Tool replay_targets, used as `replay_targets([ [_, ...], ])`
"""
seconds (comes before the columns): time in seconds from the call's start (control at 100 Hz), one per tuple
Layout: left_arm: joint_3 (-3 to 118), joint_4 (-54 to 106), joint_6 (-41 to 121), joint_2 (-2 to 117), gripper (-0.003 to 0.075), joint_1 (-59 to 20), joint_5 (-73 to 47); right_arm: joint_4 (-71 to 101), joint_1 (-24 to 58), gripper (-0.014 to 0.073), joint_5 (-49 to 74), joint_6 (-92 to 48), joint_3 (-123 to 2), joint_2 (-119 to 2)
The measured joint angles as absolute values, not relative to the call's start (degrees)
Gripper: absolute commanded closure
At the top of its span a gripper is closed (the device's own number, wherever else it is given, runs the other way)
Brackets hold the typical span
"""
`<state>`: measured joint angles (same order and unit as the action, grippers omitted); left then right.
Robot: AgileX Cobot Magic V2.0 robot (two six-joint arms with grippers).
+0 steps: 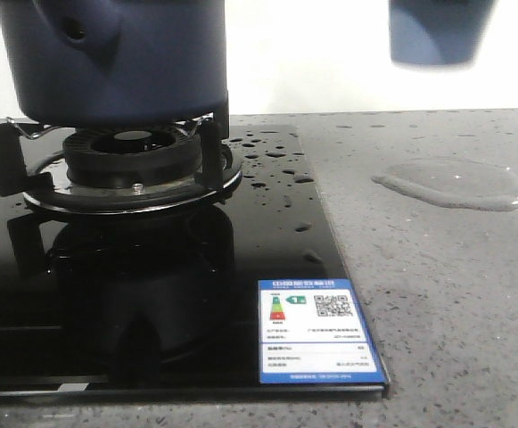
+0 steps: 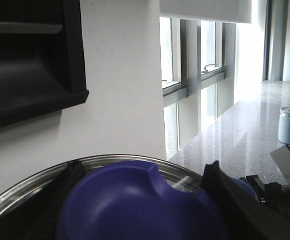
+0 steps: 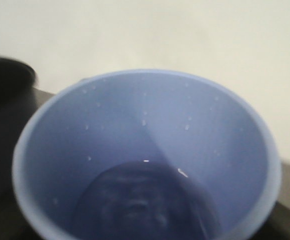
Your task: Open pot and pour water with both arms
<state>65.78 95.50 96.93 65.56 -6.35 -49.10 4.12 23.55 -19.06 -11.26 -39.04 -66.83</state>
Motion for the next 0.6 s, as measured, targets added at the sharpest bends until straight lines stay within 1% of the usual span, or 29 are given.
replay_targets([
  [0.17, 65.78, 95.91, 94.53, 61.51, 0.0451, -6.35, -43.76, -1.96, 26.08, 0.0421, -8.41, -11.13, -52.47, -68.53],
  [0.37, 65.78, 96.14, 93.57, 58.89, 0.0451, -6.35, -42.70, -9.66, 31.72, 0.0421, 0.00, -11.13, -65.69, -75.38],
  [0.6, 65.78, 96.14, 92.82, 57.03, 0.0451, -6.35, -42.43, -18.61, 36.59, 0.0421, 5.08, -11.02, -76.14, -84.59],
])
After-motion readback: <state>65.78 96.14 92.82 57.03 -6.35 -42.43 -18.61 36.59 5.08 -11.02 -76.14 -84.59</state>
